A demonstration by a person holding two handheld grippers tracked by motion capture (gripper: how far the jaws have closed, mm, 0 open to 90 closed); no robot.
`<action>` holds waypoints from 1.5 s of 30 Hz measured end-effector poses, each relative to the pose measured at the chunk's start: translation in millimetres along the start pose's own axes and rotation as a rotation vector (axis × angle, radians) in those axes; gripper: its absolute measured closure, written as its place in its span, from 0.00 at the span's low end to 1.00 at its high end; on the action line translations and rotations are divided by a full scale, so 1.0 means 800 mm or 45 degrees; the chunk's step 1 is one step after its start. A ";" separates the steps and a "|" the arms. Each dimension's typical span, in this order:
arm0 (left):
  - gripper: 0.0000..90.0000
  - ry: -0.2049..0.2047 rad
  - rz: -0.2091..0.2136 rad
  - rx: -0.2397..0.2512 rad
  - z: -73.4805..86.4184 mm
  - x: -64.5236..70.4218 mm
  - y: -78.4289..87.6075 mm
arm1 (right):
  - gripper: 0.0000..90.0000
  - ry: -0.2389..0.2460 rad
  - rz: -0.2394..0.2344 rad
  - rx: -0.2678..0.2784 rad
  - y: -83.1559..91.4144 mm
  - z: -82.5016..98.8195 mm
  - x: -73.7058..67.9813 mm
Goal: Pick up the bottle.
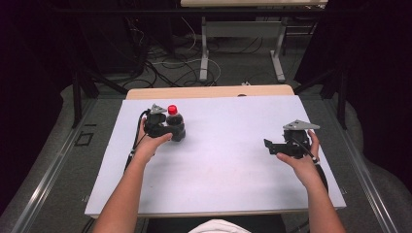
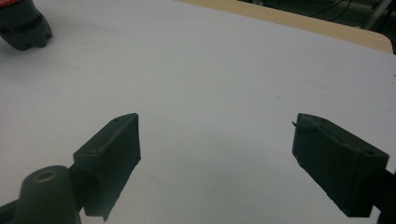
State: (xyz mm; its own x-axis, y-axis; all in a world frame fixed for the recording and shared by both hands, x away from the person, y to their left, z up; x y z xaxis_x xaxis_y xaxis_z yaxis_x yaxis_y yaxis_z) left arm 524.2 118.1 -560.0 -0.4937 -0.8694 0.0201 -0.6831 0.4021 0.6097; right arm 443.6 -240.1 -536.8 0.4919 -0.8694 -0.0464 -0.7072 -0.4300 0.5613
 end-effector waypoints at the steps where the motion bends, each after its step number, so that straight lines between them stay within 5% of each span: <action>1: 0.17 -0.002 -0.007 0.003 0.000 -0.001 -0.002 | 0.16 -0.003 0.005 -0.009 -0.001 0.002 0.001; 17: 0.31 -0.004 -0.054 -0.015 0.010 -0.001 -0.009 | 0.16 0.002 -0.003 -0.024 -0.008 0.006 -0.002; 27: 0.32 0.012 -0.043 0.027 0.013 -0.003 -0.010 | 0.16 0.015 -0.011 -0.031 -0.010 0.007 -0.007; 45: 0.32 -0.003 -0.018 -0.004 0.019 -0.002 -0.012 | 0.17 0.009 -0.013 -0.039 -0.013 0.009 -0.009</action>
State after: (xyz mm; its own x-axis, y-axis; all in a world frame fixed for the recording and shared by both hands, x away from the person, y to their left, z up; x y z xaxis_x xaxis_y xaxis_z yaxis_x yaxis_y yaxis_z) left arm 523.5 120.1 -577.6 -0.4855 -0.8742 0.0095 -0.6882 0.3889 0.6125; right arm 443.8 -230.7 -548.6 0.5025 -0.8633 -0.0461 -0.6863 -0.4308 0.5860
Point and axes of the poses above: each handheld gripper's, and its own axes: y roughly backward along the jaws, z roughly out of its underside, x roughly to its right, the point moved 10 cm from there along -y, roughly forward along the jaws, and after that the axes turned 6 degrees about -z, right-handed, at the moved point
